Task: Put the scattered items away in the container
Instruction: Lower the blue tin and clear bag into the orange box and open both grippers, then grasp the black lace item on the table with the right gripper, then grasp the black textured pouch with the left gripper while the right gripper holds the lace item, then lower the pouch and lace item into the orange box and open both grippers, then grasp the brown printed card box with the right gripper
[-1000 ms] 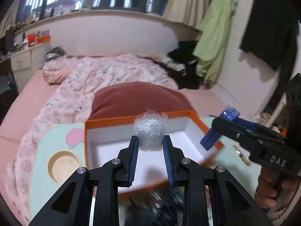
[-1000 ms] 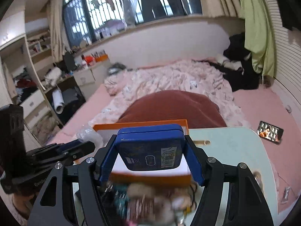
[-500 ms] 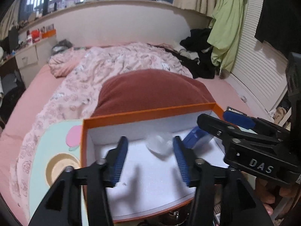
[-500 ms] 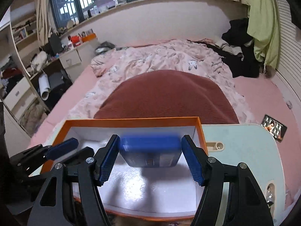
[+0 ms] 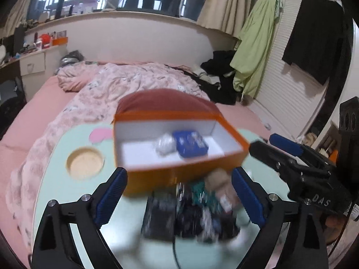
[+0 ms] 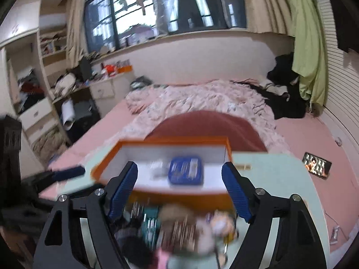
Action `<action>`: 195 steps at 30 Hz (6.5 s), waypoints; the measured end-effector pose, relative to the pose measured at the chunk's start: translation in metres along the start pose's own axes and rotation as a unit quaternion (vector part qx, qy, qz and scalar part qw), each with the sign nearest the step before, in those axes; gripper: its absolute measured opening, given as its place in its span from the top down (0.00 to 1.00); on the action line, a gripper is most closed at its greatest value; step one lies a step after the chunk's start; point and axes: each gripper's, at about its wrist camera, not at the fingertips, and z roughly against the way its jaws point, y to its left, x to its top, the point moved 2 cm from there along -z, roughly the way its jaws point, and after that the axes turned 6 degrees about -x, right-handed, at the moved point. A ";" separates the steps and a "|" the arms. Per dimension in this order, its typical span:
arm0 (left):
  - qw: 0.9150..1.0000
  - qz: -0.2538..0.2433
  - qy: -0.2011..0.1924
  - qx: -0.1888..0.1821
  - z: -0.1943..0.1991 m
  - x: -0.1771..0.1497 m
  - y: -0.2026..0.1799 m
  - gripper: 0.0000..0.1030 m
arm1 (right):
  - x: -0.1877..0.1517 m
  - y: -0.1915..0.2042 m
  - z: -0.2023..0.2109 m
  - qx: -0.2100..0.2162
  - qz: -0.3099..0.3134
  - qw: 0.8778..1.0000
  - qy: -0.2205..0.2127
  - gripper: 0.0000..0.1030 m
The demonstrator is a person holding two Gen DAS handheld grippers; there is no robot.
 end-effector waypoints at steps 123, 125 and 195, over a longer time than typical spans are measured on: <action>0.997 -0.063 0.035 -0.030 0.001 -0.026 -0.011 0.63 | -0.102 -0.018 0.011 -0.054 -0.076 0.995 0.037 0.56; 0.997 -0.067 0.024 -0.040 0.005 -0.011 -0.013 0.63 | -0.086 -0.022 0.017 -0.057 -0.082 0.995 0.025 0.56; 0.989 -0.059 0.113 0.075 -0.044 -0.072 -0.017 0.00 | -0.052 -0.031 -0.046 -0.202 -0.075 0.975 0.052 0.36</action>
